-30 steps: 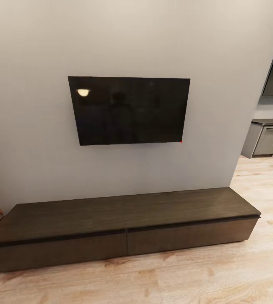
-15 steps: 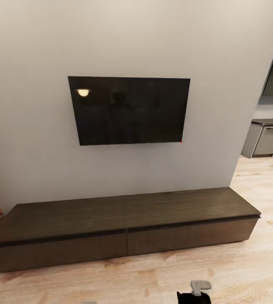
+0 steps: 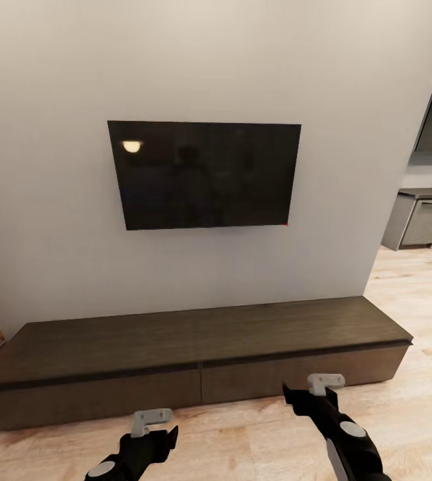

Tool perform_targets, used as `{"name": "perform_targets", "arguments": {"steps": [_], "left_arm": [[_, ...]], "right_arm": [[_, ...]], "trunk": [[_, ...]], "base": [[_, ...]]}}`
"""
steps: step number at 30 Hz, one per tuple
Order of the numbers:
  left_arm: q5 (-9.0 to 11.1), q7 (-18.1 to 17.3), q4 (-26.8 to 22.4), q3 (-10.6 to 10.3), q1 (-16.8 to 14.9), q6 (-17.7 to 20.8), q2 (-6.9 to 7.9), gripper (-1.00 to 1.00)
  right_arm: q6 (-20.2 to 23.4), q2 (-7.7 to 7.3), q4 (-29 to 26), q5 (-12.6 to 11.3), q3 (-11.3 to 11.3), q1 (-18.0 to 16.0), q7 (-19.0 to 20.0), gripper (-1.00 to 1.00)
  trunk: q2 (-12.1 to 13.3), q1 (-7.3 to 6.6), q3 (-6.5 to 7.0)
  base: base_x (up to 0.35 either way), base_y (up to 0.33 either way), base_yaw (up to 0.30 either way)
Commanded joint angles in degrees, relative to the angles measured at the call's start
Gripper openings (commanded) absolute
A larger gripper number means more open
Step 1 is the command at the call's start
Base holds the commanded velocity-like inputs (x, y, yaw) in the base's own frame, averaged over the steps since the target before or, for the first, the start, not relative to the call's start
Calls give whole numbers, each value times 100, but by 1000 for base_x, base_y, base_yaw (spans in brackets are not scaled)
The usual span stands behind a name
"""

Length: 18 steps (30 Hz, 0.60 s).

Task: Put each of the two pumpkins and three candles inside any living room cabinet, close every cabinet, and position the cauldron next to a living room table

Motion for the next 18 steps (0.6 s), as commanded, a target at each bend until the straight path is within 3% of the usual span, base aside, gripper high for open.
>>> {"name": "perform_targets", "arguments": {"steps": [1, 4, 5, 7, 13, 18], "left_arm": [[118, 99, -162, -80, 30, 101, -20, 100], [417, 281, -285, -144, 55, 157, -18, 100], [986, 761, -359, -194, 73, 161, 6, 100], [1171, 1073, -355, -234, 87, 63, 13, 100], [1321, 1377, -197, -294, 235, -513, 29, 100], [1361, 1435, -44, -325, 278, -729, 22, 100]], "right_arm": [[104, 2, -318, 1, -6, 62, -4, 100], [307, 2, -644, 1, -6, 119, 0, 100], [692, 2, -876, 1, 14, 109, -2, 100], [804, 6, -934, 1, 27, 57, 0, 100], [912, 24, -982, 3, 45, -90, -1, 100], [1003, 14, -992, 3, 51, -139, -3, 100]], "trunk": [[-3, 0, -5], [-3, 0, -5], [-3, 0, -5], [-3, 0, -5], [-3, 0, -5], [-3, 0, -5]], "base": [[0, 0, 0], [0, 0, 0], [0, 0, 0], [0, 0, 0], [0, 0, 0], [0, 0, 0]]}}
